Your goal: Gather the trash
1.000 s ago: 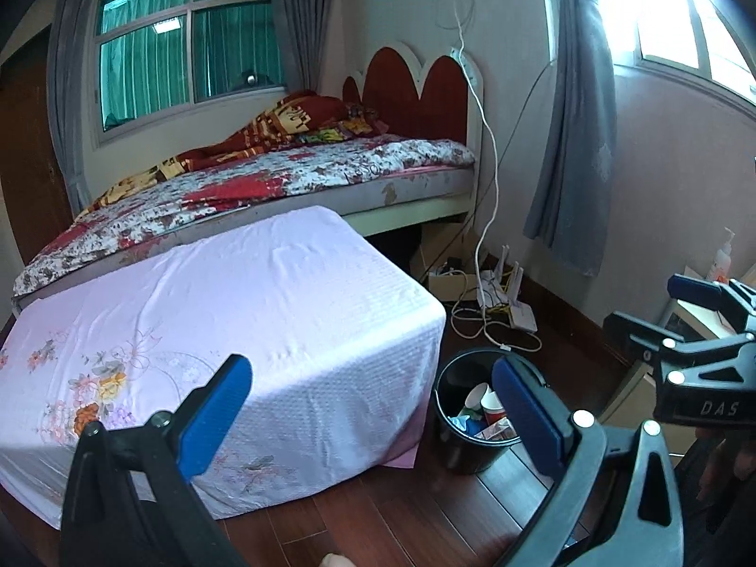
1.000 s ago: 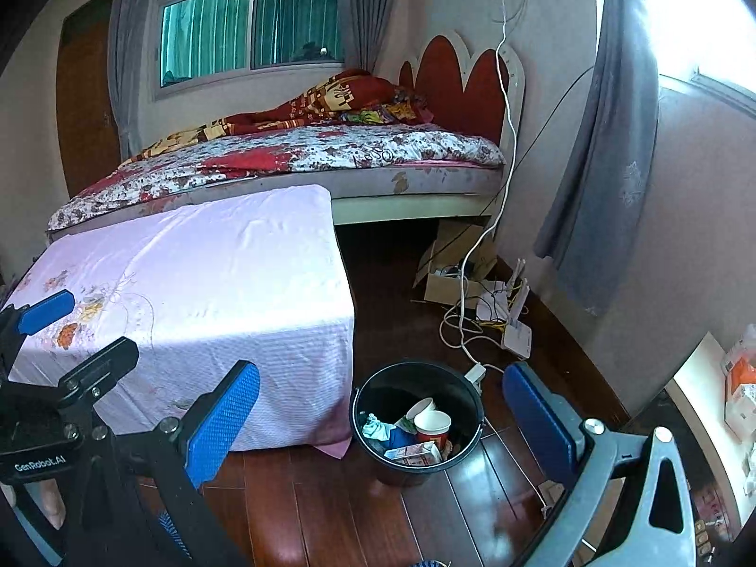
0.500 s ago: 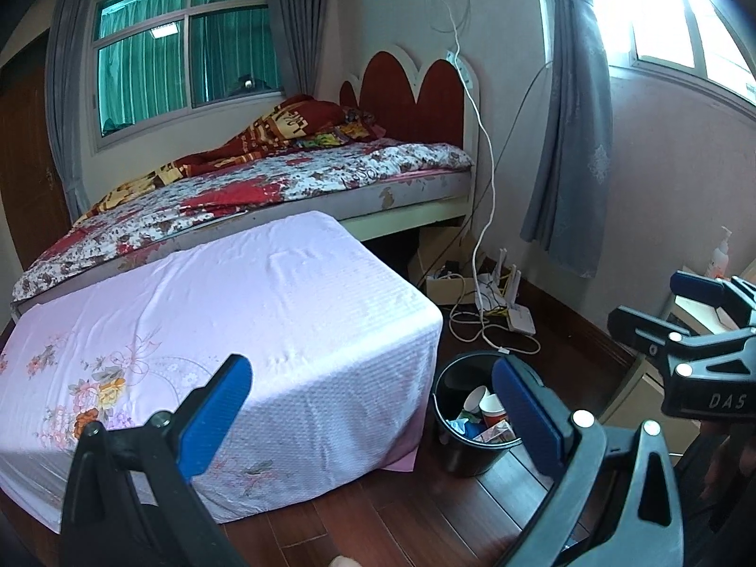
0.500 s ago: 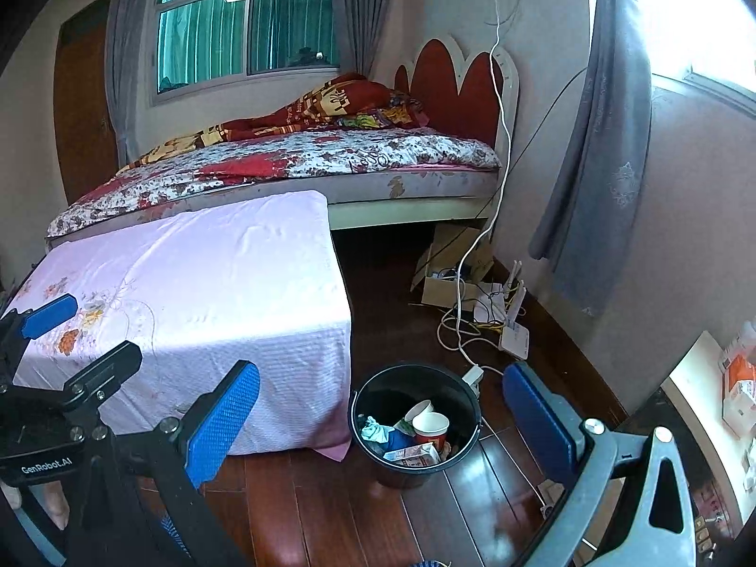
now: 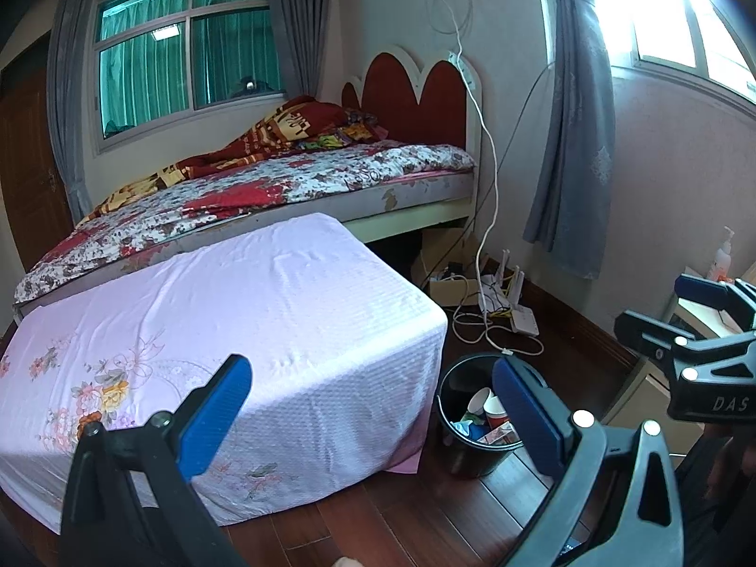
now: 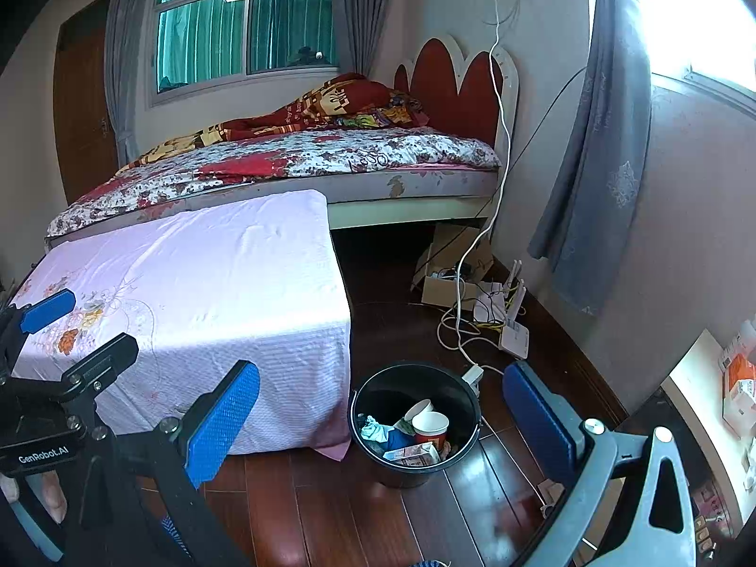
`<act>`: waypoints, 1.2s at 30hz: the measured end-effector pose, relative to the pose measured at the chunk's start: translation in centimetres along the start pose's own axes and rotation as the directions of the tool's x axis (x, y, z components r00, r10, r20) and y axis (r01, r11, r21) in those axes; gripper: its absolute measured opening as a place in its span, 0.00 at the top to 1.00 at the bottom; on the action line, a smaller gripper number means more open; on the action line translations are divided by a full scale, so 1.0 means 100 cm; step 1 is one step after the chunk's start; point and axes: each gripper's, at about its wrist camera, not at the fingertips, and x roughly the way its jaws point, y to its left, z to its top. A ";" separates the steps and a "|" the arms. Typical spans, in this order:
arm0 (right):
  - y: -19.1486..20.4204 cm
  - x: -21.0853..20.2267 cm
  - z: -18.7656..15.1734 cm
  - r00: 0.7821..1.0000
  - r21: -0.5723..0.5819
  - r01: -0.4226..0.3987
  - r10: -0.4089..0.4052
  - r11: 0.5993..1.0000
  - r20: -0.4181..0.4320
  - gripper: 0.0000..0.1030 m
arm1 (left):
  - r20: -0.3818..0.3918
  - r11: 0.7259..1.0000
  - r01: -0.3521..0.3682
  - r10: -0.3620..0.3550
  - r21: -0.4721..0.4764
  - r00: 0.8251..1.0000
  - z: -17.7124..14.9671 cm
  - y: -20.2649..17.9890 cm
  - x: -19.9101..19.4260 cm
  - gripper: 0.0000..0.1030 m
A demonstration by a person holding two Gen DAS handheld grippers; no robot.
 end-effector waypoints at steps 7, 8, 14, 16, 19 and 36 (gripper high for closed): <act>0.000 0.000 0.000 1.000 -0.001 0.002 -0.002 1.000 0.000 0.00 | -0.001 1.000 -0.004 0.004 0.004 1.000 0.001 0.001 0.000 0.01; 0.000 0.000 0.000 1.000 0.000 0.002 -0.002 1.000 -0.001 0.00 | -0.002 1.000 -0.004 0.004 0.004 1.000 0.002 0.002 0.000 0.01; -0.001 0.000 0.000 1.000 -0.001 0.002 -0.002 1.000 0.000 0.00 | 0.001 1.000 -0.003 0.003 0.004 1.000 0.003 0.005 -0.001 0.01; -0.001 0.000 0.000 1.000 0.000 0.001 -0.001 1.000 0.000 0.00 | -0.001 1.000 0.001 -0.001 0.001 1.000 0.003 0.002 0.000 0.01; -0.001 0.000 0.000 1.000 0.000 0.001 -0.001 1.000 0.000 0.00 | -0.001 1.000 0.000 0.000 0.003 1.000 0.004 0.004 0.001 0.01; 0.000 0.000 0.000 1.000 0.000 0.002 -0.002 1.000 0.000 0.00 | 0.001 1.000 -0.005 0.005 0.006 1.000 0.005 0.006 0.001 0.01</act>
